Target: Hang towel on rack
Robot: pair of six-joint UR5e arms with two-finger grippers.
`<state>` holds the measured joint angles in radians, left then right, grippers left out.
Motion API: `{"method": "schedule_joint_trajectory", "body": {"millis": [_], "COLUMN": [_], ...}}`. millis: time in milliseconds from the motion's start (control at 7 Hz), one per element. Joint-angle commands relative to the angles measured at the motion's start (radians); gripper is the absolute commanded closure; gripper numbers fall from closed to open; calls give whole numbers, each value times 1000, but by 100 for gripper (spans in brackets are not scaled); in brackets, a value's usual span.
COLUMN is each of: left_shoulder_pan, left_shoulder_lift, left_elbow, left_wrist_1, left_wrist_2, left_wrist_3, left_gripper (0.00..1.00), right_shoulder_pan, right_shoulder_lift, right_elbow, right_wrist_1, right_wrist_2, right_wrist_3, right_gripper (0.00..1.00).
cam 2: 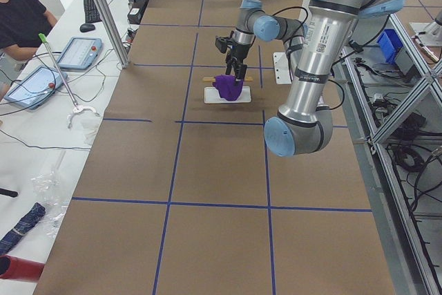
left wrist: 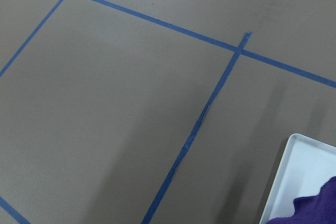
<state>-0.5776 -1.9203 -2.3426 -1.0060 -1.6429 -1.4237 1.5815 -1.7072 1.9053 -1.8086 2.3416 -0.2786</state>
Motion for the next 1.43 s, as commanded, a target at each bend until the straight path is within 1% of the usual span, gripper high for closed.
{"method": "schedule_joint_trajectory", "body": {"millis": [0, 286, 429, 571, 714, 857, 1000, 1143, 1286], "left_shoulder_pan": [-143, -329, -464, -587, -690, -787, -859, -939, -983], "left_shoulder_lift": [-19, -17, -17, 1, 36, 61, 122, 212, 316], "left_elbow": [52, 113, 158, 240, 320, 397, 461, 521, 572], "left_wrist_1": [-130, -187, -187, -187, -189, -190, -213, -321, -423], "left_wrist_2": [-168, -353, -461, -542, -564, -564, -566, -578, -631], "left_wrist_3": [298, 571, 720, 912, 1132, 1304, 1453, 1538, 1621], "left_gripper": [0, 0, 0, 0, 0, 0, 0, 0, 0], "right_shoulder_pan": [2, 20, 32, 49, 51, 54, 61, 70, 75], "right_shoulder_lift": [-2, 1, 0, 3, 1, 3, 1, 0, -2], "right_elbow": [-8, -23, -35, -57, -58, -58, -60, -60, -60], "right_wrist_1": [0, -2, -2, -2, -2, -2, -2, -2, -2], "right_wrist_2": [-4, -2, -1, 2, 10, 10, 10, 10, 12], "right_wrist_3": [4, 19, 19, 18, 18, 19, 19, 19, 19], "right_gripper": [0, 0, 0, 0, 0, 0, 0, 0, 0]}}
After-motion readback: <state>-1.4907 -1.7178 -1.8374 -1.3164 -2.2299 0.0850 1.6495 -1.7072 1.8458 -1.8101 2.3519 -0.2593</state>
